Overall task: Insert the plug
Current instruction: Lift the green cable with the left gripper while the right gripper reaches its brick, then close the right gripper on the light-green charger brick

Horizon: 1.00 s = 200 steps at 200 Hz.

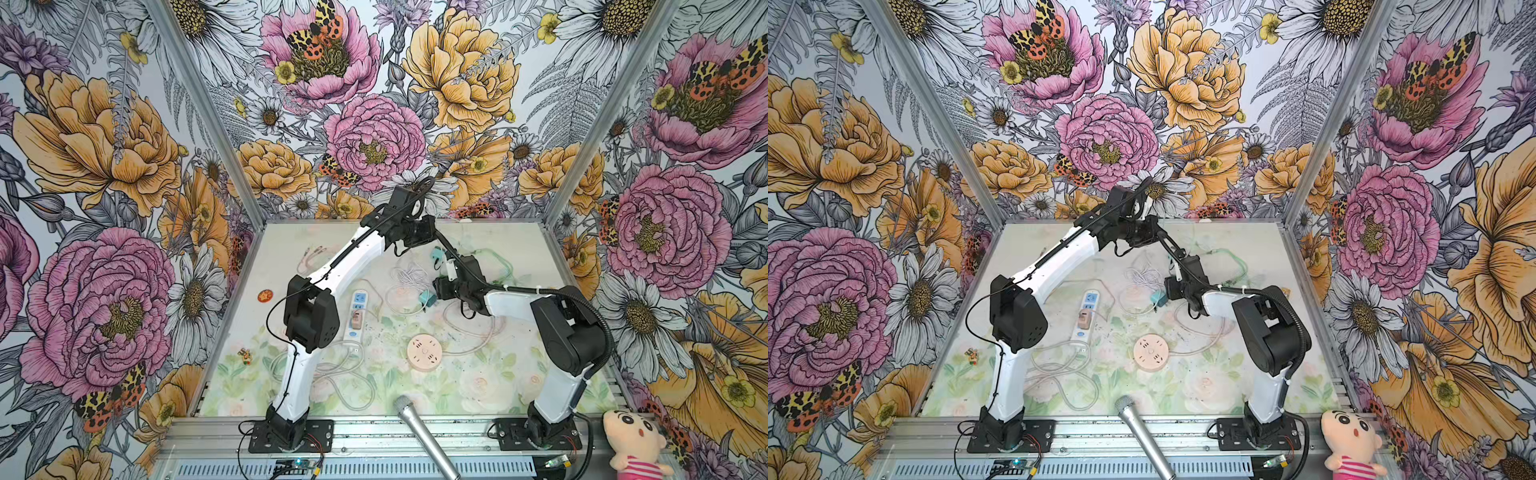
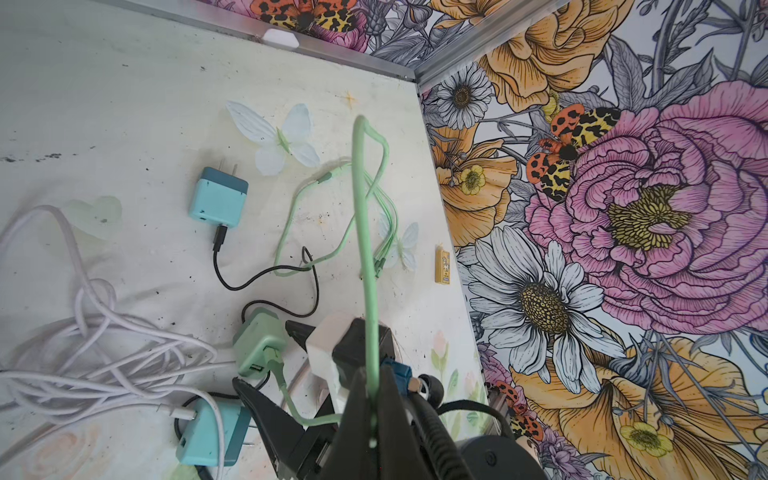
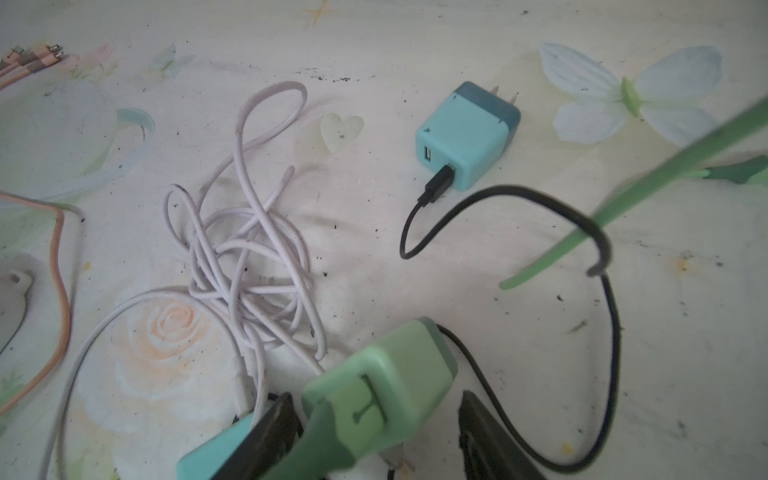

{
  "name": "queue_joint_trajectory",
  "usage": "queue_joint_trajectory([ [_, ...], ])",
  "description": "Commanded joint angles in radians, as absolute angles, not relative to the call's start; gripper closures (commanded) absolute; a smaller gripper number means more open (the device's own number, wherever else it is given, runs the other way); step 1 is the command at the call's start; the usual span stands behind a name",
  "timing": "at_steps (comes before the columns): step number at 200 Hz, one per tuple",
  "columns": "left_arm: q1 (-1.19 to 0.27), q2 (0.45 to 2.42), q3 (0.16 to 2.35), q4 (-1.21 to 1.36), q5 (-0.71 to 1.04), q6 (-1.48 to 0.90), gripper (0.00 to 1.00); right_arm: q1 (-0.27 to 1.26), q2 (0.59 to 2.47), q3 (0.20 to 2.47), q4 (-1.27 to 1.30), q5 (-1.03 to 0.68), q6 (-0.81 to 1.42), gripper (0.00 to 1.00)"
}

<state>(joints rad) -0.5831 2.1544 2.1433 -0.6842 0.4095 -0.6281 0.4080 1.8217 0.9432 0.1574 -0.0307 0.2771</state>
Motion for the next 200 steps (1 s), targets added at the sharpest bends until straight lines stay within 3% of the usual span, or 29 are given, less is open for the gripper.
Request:
queue_joint_trajectory([
  [1, -0.585, 2.172, 2.168, -0.682, 0.437, -0.609, 1.0, 0.405, 1.854, 0.96, 0.231, 0.013, 0.388, 0.37],
  [104, -0.586, 2.164, 2.149, -0.683, 0.46, -0.603, 1.0, 0.406, 1.853, 0.964, 0.202, 0.073, 0.479, 0.44],
  [159, -0.592, 2.164, 2.132, -0.683, 0.474, -0.598, 1.0, 0.406, 1.821, 0.936, 0.225, 0.107, 0.473, 0.59],
  [200, -0.592, 2.16, 2.116, -0.682, 0.482, -0.599, 1.0, 0.403, 1.793, 0.926, 0.21, 0.104, 0.434, 0.79],
])
